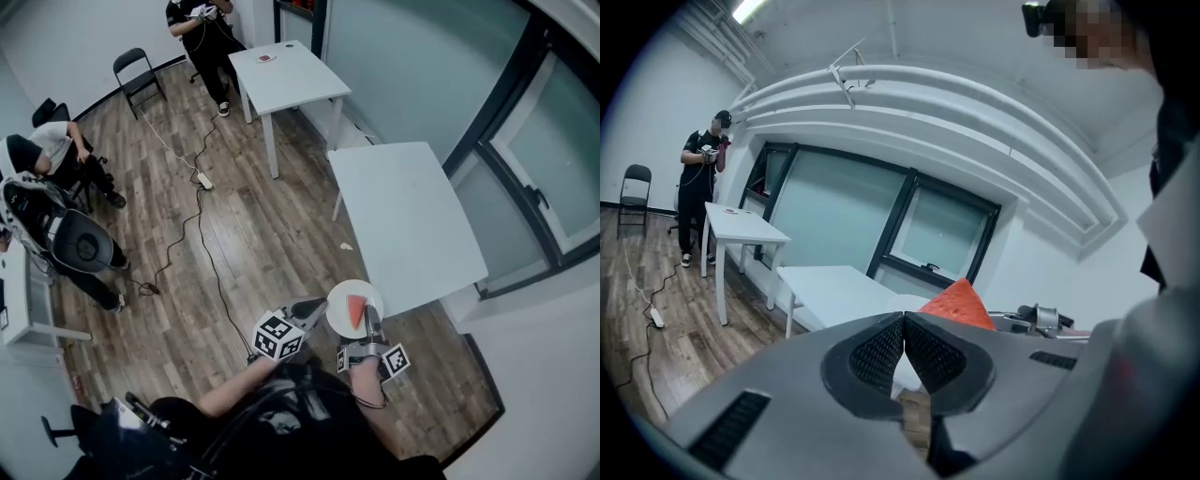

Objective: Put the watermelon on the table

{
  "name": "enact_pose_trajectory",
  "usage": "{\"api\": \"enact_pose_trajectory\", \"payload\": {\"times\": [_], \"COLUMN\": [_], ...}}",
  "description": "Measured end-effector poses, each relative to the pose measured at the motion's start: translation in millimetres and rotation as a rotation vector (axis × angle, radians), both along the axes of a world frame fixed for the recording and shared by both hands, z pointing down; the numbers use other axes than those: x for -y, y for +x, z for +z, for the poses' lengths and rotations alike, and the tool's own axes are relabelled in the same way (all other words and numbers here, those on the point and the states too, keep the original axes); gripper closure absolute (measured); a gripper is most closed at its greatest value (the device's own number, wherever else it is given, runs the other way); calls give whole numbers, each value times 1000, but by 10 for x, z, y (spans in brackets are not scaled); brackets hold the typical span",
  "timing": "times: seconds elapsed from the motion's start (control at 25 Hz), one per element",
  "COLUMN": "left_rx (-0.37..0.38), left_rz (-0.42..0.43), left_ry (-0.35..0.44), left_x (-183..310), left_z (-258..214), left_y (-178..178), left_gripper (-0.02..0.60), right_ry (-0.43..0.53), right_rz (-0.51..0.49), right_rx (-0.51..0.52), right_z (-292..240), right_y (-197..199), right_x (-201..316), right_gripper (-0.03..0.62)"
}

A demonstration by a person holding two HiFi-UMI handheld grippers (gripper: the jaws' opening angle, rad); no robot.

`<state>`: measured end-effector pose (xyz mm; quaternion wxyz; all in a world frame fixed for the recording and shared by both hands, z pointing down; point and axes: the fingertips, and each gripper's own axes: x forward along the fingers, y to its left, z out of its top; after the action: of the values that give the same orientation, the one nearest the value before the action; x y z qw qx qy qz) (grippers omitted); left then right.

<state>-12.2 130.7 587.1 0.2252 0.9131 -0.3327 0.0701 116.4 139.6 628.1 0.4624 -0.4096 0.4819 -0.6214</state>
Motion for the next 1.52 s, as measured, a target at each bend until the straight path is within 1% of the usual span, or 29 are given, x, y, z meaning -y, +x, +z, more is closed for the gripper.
{"api": "enact_pose_trajectory", "payload": {"times": [0.12,0.2,0.4,0.48,0.6,0.72,0.8,0.88,1.0,1.16,1.36,1.44,1.52], "left_rx": [-10,-13,-11,-7,-4,-11,-41,-48,-32,-35,-63,-80,-77], "left_rz": [20,42,108,130,153,158,156,154,132,89,77,65,47], "left_ry": [15,33,44,42,39,0,-49,-73,-83,-95,-78,-84,-97], "left_x": [483,780,1452,1643,1867,2088,2174,2293,2647,3251,3968,4213,4397], "left_z": [-29,-107,-167,-163,-117,38,135,202,257,248,206,234,294], "left_y": [-4,-1,-123,-208,-323,-348,-305,-270,-276,-190,107,218,323], "left_gripper": [578,578,578,578,578,578,577,578,578,578,578,578,578], "right_ry": [-13,1,47,45,38,22,-9,-39,-61,-41,-26,-32,-49], "right_rz": [49,67,110,129,130,130,137,142,135,109,93,72,47], "right_rx": [-11,-24,-18,-5,-4,-5,-7,-5,-13,-31,-37,-49,-53], "right_z": [56,-14,-143,-106,-49,21,116,209,268,212,210,247,307], "right_y": [63,72,-116,-233,-406,-455,-401,-344,-269,-84,233,322,398], "right_x": [393,665,1300,1463,1652,1835,1932,2095,2477,3096,3824,4061,4232], "right_gripper": [569,569,569,569,569,569,569,569,569,569,569,569,569]}}
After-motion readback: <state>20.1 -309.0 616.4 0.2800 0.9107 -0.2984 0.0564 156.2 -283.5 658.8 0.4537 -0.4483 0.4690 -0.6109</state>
